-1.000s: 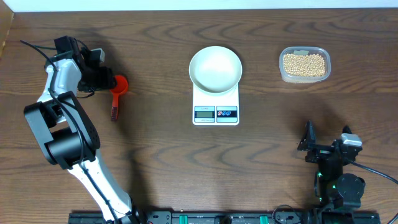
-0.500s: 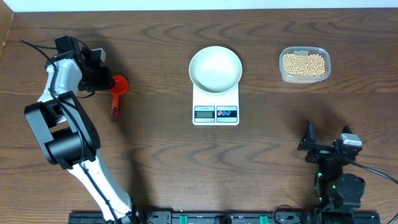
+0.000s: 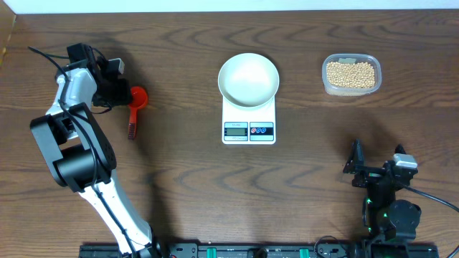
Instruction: Scoop item into bowl and weigh 50g on scale
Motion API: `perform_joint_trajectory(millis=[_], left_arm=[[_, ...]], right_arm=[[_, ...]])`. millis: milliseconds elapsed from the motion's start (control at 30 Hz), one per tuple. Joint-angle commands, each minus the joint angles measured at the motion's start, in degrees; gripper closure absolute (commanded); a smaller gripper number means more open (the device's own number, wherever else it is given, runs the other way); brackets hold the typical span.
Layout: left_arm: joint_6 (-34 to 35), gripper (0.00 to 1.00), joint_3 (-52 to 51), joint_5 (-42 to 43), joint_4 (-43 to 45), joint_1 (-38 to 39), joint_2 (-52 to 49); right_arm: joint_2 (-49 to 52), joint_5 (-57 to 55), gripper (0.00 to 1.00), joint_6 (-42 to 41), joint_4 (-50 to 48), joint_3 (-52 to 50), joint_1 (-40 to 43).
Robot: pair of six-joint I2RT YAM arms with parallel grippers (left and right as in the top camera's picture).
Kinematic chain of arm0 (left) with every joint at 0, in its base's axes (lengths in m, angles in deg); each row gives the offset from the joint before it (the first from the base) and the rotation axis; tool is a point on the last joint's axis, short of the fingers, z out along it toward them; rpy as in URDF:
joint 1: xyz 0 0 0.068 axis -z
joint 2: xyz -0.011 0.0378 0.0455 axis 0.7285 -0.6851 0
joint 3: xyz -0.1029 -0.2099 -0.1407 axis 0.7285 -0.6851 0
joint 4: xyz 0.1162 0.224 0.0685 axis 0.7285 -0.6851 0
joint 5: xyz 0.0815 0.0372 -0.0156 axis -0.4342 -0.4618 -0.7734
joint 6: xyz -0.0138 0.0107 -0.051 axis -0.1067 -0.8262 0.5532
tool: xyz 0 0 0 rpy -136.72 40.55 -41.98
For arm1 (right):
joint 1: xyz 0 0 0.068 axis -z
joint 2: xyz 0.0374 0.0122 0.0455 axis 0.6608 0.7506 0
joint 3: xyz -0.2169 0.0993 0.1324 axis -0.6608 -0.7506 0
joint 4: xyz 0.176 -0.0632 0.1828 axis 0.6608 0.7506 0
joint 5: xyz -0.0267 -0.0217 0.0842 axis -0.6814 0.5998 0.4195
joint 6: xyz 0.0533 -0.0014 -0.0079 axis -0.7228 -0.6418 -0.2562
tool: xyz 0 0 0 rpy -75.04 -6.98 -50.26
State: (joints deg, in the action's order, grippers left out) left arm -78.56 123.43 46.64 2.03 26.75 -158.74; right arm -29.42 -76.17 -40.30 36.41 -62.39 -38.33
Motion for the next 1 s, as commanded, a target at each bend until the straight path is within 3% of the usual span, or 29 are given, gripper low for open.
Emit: perform_joint_trajectory(millis=[0, 167, 300, 600, 700, 967], left_arm=[[-0.3, 0.76, -0.4, -0.5, 0.0, 0.2, -1.3], [-0.3, 0.81, -0.4, -0.5, 0.0, 0.3, -2.6], [0.4, 0.93, -0.4, -0.5, 0.7, 0.4, -2.6], [13.4, 0.93, 1.7, -0.5, 2.0, 0.3, -1.9], [22.2, 0.93, 3.5, -0.5, 2.2, 0.3, -0.4], [59.1, 0.93, 4.5, -0.5, 3.0, 0.3, 8.6]], right_arm=[[-0.4, -0.1, 0.01, -0.3, 0.2, -0.1, -0.3], [-0.4, -0.1, 0.01, -0.3, 0.2, -0.1, -0.3], [-0.4, -0.1, 0.01, -0.3, 0.2, -0.1, -0.3], [-0.4, -0.1, 0.01, -0.3, 0.2, -0.1, -0.3], [-0.4, -0.1, 0.01, -0.3, 0.2, -0.1, -0.3], [-0.4, -0.1, 0.01, -0.3, 0.2, -0.1, -0.3]])
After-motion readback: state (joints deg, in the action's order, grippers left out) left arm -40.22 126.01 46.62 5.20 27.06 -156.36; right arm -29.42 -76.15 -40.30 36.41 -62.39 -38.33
